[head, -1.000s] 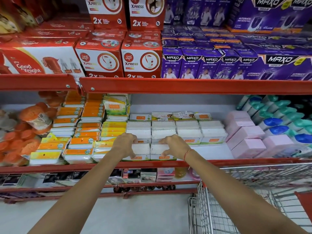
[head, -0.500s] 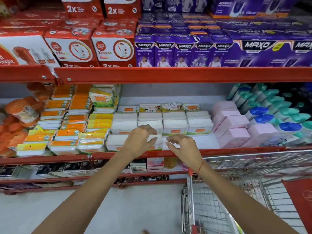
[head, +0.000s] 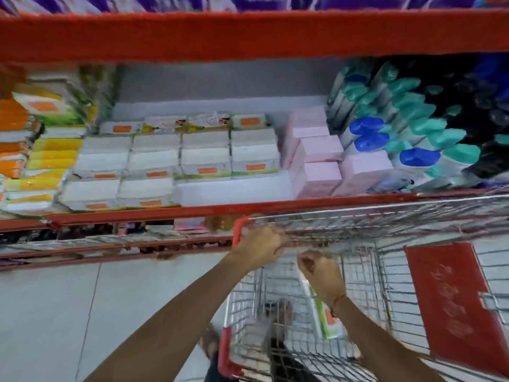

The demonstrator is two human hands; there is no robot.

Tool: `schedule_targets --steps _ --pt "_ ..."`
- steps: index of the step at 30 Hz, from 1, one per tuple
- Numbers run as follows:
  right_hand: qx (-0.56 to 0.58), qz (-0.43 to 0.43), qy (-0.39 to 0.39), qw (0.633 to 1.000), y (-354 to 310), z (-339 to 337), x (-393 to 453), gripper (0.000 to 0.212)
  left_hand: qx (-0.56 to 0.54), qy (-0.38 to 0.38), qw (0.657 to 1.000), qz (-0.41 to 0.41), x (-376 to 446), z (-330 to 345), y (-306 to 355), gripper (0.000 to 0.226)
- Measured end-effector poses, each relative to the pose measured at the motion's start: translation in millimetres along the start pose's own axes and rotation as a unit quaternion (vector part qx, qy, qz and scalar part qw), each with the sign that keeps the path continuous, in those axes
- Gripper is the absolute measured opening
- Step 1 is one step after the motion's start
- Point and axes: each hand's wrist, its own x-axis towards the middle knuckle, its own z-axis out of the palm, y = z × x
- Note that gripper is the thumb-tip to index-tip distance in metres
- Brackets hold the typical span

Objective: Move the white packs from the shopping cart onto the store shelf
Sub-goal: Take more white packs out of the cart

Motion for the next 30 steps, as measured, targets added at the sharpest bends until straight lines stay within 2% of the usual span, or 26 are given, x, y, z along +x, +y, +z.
schedule_targets --steps 3,8,11,15,16,18,20,22,23,25,26,27,30 --pt "-0.033 0.089 -0.053 0.994 50.8 7.0 1.2 0.019 0.046 -0.076 0.996 -0.008 28.0 28.0 16.5 0.029" --pt "-0.017 0.246 -0.107 0.963 117.5 26.2 -7.3 0.06 0.119 -0.182 0.975 0.047 79.3 102.8 28.8 0.037" --pt "-0.023 0.305 -0.135 0.942 140.4 45.0 -13.5 0.083 0.171 -0.232 0.952 0.104 101.8 138.2 40.2 0.025" --pt "0.0 0.358 -0.16 0.92 160.3 65.2 -22.1 0.097 0.223 -0.254 0.934 0.116 129.0 187.8 50.4 0.048" --pt "0.008 0.373 -0.161 0.914 164.9 69.2 -24.5 0.097 0.226 -0.281 0.926 0.114 135.1 200.8 53.5 0.052" --pt "0.026 0.395 -0.155 0.905 172.3 76.1 -28.3 0.087 0.206 -0.288 0.93 0.099 145.6 211.5 57.7 0.054" --pt "0.044 0.406 -0.148 0.9 175.4 79.4 -32.6 0.075 0.232 -0.302 0.919 0.099 153.2 213.5 57.8 0.049" --pt "0.05 0.414 -0.142 0.898 176.1 79.9 -35.2 0.072 0.247 -0.29 0.915 0.131 155.2 210.4 57.2 0.04" --pt "0.05 0.418 -0.138 0.896 175.3 78.9 -35.4 0.073 0.255 -0.26 0.919 0.15 154.6 212.4 54.7 0.037" --pt "0.063 0.42 -0.111 0.899 172.7 75.8 -35.9 0.066 0.26 -0.255 0.923 0.125 149.8 216.0 53.5 0.032" --pt "0.078 0.419 -0.092 0.9 171.4 73.9 -35.9 0.06 0.269 -0.255 0.925 0.082 148.9 208.8 54.7 0.023" --pt "0.091 0.417 -0.077 0.901 170.9 72.3 -36.2 0.056 0.26 -0.243 0.932 0.072 147.5 206.9 51.4 0.013" --pt "0.107 0.394 -0.065 0.911 165.8 64.5 -34.9 0.056 0.218 -0.215 0.948 0.089 138.9 198.8 42.6 0.028"
